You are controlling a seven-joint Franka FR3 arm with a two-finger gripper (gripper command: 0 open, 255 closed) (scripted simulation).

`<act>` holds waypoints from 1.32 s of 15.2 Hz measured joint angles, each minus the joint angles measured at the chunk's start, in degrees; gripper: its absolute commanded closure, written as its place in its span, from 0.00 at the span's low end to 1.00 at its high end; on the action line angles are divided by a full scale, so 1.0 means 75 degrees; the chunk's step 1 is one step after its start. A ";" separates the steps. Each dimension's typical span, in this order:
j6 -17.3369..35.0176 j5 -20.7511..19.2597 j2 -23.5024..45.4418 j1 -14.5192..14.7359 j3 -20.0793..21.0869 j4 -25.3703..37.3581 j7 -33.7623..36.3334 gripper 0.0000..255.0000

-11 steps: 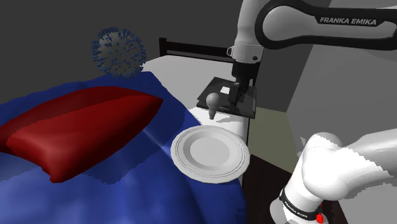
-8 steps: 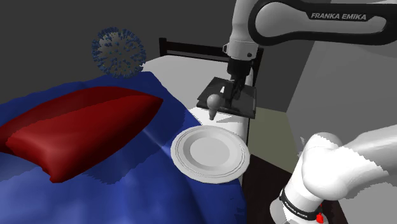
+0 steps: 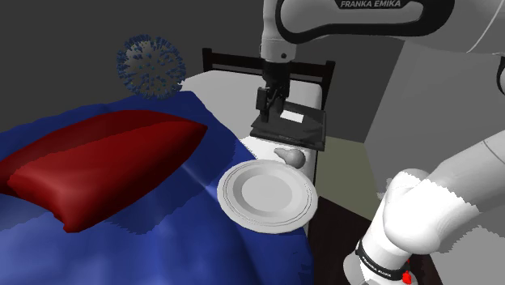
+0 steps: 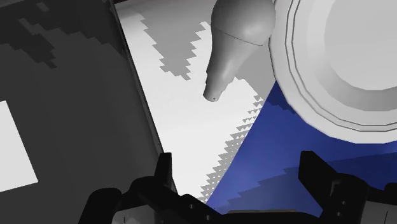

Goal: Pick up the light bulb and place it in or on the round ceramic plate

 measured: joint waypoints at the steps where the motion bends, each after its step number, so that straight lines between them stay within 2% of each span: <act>1: 0.0085 -0.0009 0.0006 -0.0005 0.0001 -0.0080 0.0006 0.00; 7: 0.0645 -0.0011 -0.0034 -0.0002 0.0012 -0.0681 0.0025 0.00; 13: 0.0708 -0.0013 -0.0051 -0.0004 0.0005 -0.0757 0.0015 0.00; 14: 0.0708 -0.0013 -0.0051 -0.0004 0.0005 -0.0757 0.0015 1.00; 20: 0.0708 -0.0013 -0.0051 -0.0004 0.0005 -0.0757 0.0015 1.00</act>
